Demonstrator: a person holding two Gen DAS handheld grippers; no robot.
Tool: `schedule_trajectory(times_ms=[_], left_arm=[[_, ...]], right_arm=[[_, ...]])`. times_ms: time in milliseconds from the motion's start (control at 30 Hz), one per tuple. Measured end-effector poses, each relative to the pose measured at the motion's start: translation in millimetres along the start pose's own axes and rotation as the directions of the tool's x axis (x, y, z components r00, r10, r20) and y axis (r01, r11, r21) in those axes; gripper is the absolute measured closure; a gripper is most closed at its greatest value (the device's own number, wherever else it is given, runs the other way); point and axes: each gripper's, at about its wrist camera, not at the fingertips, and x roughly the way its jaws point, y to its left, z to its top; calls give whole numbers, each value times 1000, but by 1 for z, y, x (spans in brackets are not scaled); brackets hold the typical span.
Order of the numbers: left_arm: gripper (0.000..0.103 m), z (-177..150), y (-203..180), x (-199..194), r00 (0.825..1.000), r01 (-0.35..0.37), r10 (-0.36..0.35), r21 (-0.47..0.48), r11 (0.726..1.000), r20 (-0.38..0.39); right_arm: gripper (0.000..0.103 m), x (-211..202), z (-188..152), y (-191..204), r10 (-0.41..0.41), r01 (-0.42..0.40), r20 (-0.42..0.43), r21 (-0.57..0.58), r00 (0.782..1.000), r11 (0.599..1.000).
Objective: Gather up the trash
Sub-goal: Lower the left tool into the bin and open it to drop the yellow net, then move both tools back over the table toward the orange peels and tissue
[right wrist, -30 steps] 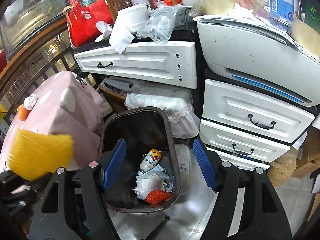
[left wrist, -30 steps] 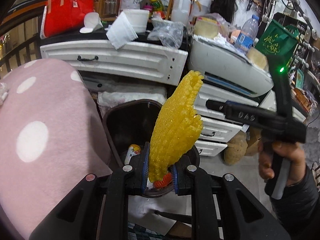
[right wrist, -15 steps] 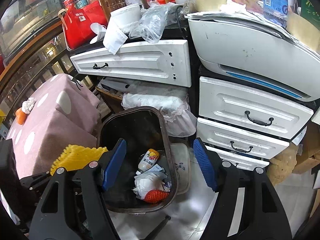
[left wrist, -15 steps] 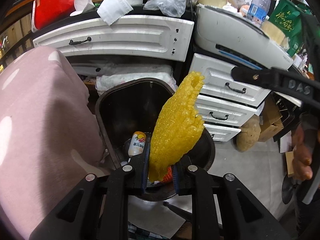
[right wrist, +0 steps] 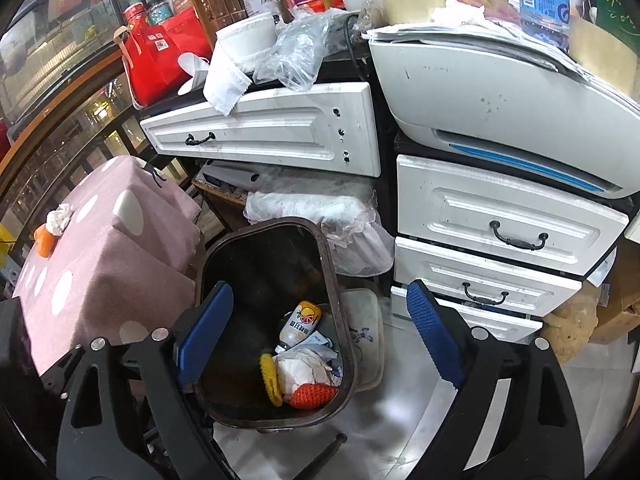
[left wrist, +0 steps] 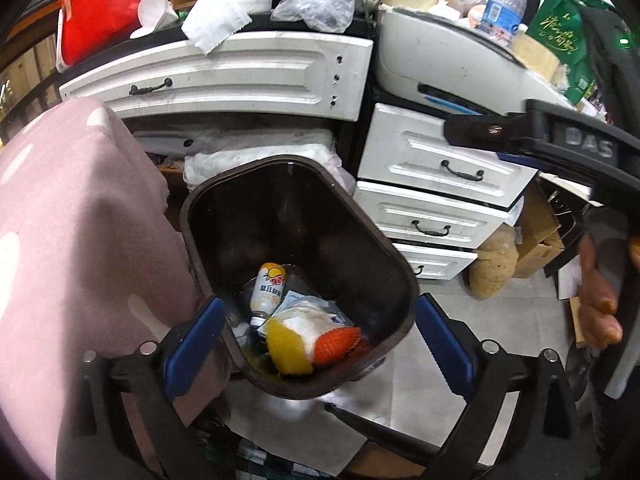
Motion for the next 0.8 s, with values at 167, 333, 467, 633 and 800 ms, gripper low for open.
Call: schedule_trajectory(times_ms=[167, 333, 467, 633, 800], left_arm=[[6, -3, -4, -29, 998, 37, -37, -4, 999, 47], [6, -2, -6, -65, 993, 39, -40, 10, 999, 114], [6, -1, -1, -90, 987, 26, -27, 8, 1000, 161], [6, -4, 15, -121, 975, 6, -2, -21, 1000, 224], [6, -7, 40, -146, 964, -37, 53, -66, 997, 262]], right_arm=[[14, -6, 2, 8, 16, -16, 17, -18, 1000, 1000], [14, -13, 6, 21, 40, -39, 36, -44, 999, 998], [13, -20, 8, 36, 80, -77, 45, -62, 996, 995], [13, -28, 10, 60, 134, -128, 51, -106, 990, 986], [12, -34, 11, 92, 192, -181, 52, -164, 980, 970]])
